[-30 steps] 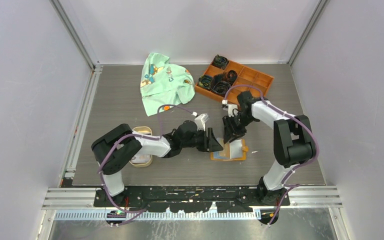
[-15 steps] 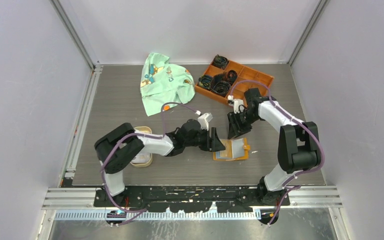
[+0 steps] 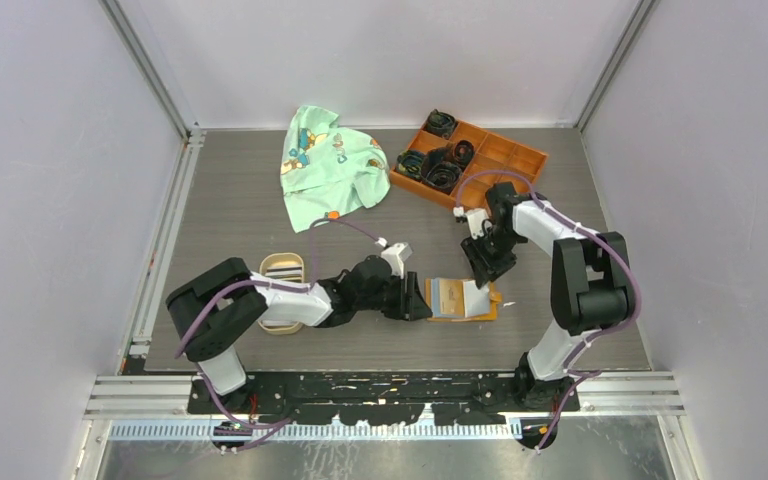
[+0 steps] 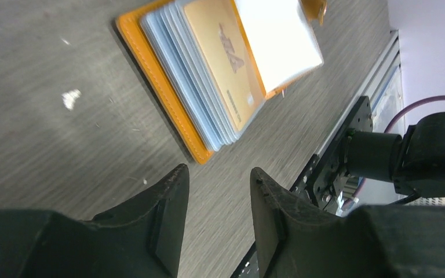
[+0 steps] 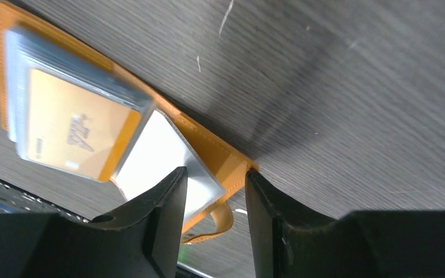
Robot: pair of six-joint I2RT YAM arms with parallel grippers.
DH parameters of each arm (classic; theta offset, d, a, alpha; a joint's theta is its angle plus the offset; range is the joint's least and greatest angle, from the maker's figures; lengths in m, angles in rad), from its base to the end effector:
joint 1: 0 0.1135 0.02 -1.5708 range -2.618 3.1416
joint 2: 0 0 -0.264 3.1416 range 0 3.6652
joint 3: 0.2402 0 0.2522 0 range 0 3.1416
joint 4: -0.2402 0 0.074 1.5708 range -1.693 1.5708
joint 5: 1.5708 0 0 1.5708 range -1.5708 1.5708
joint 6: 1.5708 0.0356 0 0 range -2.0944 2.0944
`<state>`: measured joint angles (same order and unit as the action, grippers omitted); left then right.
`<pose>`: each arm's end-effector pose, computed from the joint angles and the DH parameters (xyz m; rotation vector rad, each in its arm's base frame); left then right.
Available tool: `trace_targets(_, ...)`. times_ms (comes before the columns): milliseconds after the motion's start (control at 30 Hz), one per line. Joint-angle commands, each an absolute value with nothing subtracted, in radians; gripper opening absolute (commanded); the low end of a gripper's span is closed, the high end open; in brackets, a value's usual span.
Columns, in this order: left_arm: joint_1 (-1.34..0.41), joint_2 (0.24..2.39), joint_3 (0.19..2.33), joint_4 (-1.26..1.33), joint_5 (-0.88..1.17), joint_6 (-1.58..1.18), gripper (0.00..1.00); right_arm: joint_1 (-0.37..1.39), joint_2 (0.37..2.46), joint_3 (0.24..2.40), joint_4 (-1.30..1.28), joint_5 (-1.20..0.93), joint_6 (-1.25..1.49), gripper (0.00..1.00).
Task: Put the credit cards into the card holder
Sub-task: Open the card holder at the center of the board.
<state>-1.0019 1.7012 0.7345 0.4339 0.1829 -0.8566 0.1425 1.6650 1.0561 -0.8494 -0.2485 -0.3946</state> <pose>0.1759 -0.2872 0.1524 0.2967 2.3611 -1.2180 0.2881 0.0502 0.1776 -0.8107 2.8670 0.3480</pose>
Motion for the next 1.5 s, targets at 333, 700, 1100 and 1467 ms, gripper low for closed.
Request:
trace_targets(333, -1.013, 1.698, 0.736, 0.475, 0.131, -0.887, 0.48, 0.158, 1.756, 1.136, -1.075, -0.365, -0.520, 0.39)
trace_targets(700, -0.979, 1.784, 0.865, 0.428, 0.175, -0.880, 0.52, 0.162, 1.765, 1.131, -1.055, -0.358, -0.500, 0.40)
trace_targets(1100, -0.979, 1.848, 0.934, 0.337, 0.187, -0.883, 0.52, 0.169, 1.771, 1.131, -1.055, -0.359, -0.495, 0.40)
trace_targets(1467, -0.981, 1.839, 0.955, 0.477, 0.326, -0.937, 0.45, 0.175, 1.787, 1.147, -1.093, -0.430, -0.510, 0.39)
